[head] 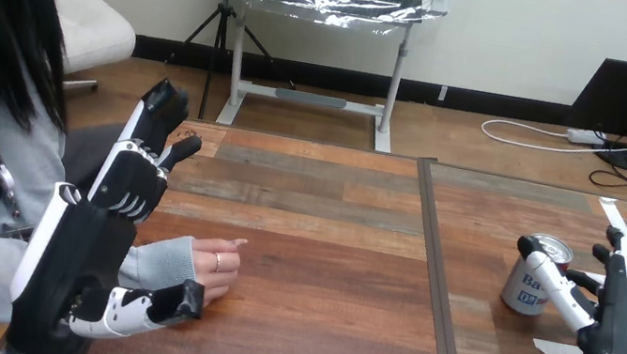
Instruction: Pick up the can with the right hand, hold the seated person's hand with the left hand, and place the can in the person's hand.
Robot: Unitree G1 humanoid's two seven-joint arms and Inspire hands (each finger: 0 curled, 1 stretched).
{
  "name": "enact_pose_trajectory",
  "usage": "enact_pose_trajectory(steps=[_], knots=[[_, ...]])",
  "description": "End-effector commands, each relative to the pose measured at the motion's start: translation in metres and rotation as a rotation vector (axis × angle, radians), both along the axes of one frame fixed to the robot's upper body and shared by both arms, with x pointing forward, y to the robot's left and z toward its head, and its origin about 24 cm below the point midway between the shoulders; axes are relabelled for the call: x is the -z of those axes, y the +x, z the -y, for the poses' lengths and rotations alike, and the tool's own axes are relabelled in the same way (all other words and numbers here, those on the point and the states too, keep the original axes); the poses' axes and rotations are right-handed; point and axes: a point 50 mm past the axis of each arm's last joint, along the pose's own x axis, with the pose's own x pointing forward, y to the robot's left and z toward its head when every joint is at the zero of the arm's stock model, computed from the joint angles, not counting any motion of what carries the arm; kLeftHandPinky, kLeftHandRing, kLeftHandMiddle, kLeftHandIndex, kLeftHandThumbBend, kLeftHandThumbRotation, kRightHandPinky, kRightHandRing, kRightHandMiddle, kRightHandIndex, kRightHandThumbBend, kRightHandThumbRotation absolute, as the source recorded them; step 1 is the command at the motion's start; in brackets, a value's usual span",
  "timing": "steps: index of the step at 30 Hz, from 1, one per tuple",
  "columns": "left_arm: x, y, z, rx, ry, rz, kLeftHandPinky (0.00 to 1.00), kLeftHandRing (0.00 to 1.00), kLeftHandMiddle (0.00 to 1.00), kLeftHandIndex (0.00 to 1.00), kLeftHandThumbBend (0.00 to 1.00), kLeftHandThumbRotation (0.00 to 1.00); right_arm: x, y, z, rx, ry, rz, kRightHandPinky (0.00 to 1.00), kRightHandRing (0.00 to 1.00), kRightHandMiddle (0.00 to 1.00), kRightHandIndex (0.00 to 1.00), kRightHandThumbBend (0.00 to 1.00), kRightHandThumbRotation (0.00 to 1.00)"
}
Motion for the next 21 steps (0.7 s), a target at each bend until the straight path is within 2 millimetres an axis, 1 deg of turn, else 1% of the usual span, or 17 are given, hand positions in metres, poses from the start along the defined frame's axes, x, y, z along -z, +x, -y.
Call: enact_pose_trajectory(steps=[1, 3, 7, 10, 11, 13, 21], knots=[[-0.0163, 0.0102, 0.0007, 0.016, 0.004, 0.082, 0.94, 1.0, 1.0, 0.99, 1.0, 0.55, -0.0182, 0.0191, -0.006, -0.029, -0.004, 0.058, 0.63, 0.74, 0.92, 0.96, 1.0, 0.59], [-0.0165, 0.0101, 0.0004, 0.022, 0.003, 0.079, 0.95, 1.0, 1.0, 0.99, 1.0, 0.54, -0.0178, 0.0191, -0.0063, -0.032, 0.0, 0.055, 0.65, 0.77, 0.93, 0.96, 1.0, 0.58], [-0.0166, 0.0099, -0.0003, 0.024, 0.002, 0.079, 0.95, 1.0, 1.0, 0.99, 1.0, 0.54, -0.0177, 0.0196, -0.0067, -0.037, -0.018, 0.045, 0.66, 0.78, 0.93, 0.96, 1.0, 0.59], [-0.0166, 0.0097, -0.0005, 0.029, -0.004, 0.077, 0.95, 1.0, 1.0, 0.99, 1.0, 0.54, -0.0178, 0.0199, -0.0071, -0.039, -0.027, 0.042, 0.65, 0.76, 0.93, 0.96, 1.0, 0.6], [-0.0166, 0.0096, -0.0007, 0.029, -0.005, 0.077, 0.95, 1.0, 1.0, 0.99, 1.0, 0.53, -0.0178, 0.0201, -0.0072, -0.039, -0.033, 0.04, 0.62, 0.73, 0.92, 0.96, 1.0, 0.61], [-0.0165, 0.0095, -0.0011, 0.036, -0.008, 0.072, 0.95, 1.0, 1.0, 0.99, 1.0, 0.53, -0.018, 0.0206, -0.0075, -0.042, -0.039, 0.035, 0.6, 0.71, 0.92, 0.96, 1.0, 0.62], [-0.0165, 0.0082, -0.0038, 0.044, 0.001, 0.07, 0.98, 1.0, 1.0, 1.0, 1.0, 0.52, -0.0197, 0.0234, -0.0083, -0.044, -0.031, 0.032, 0.56, 0.7, 0.92, 0.95, 1.0, 0.63]])
